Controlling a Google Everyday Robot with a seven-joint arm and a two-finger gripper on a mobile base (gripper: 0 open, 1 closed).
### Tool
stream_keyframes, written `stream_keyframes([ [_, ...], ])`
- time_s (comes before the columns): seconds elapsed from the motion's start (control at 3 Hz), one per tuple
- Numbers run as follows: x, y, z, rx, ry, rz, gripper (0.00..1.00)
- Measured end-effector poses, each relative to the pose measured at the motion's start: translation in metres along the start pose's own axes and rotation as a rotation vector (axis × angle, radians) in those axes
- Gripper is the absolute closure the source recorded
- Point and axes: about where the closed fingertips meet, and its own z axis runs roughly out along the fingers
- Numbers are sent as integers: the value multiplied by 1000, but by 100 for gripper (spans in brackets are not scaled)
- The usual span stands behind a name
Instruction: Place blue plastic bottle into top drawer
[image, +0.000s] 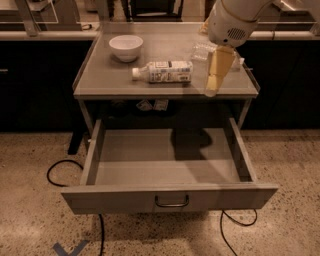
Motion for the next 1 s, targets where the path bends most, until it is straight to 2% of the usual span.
stream_keyframes([
  [0.33, 0, 0, -1, 1, 0, 1, 0],
  [0.67, -3, -14, 14, 7, -20, -28, 0],
  [1.0, -28, -42, 44, -18, -50, -126, 0],
])
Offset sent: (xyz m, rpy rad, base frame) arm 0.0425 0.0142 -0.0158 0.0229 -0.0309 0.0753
